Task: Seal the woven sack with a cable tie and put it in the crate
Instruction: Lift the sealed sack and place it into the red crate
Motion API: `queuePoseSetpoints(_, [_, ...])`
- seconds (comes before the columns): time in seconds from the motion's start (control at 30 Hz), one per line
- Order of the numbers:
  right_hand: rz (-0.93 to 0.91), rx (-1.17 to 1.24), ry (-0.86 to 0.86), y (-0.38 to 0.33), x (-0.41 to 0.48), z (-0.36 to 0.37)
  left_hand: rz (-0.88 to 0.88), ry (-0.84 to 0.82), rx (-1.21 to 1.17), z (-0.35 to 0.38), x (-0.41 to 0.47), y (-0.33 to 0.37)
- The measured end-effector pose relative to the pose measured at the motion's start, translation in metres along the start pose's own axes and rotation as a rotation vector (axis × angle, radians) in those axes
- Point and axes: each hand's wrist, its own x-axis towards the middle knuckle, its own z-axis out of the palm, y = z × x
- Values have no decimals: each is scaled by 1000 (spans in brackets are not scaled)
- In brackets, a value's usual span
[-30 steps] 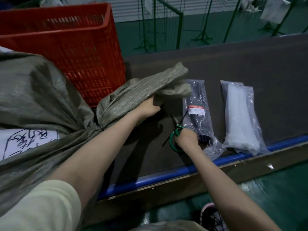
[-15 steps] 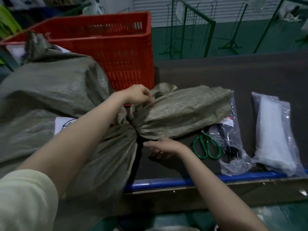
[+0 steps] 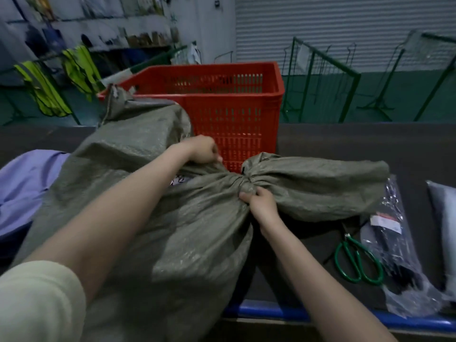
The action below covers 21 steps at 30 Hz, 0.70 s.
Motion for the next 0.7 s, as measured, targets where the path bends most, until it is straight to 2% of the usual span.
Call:
queuePoseSetpoints(0.07, [-114,-48,39,-28,8,4,16,169,-205,-31,-4,-10])
queuePoseSetpoints(0.2, [-407,-225,177,-95,17,16,-21,515,-415,-78,-13,-22])
queuePoseSetpoints(0.37, [-589,-367,190,-144,21,27,-125,772,-616,-90,-20,-50])
queuePoseSetpoints(0.7, [-784,-632,15,-196,18,40,-244,988,-873,-94,-35,-79])
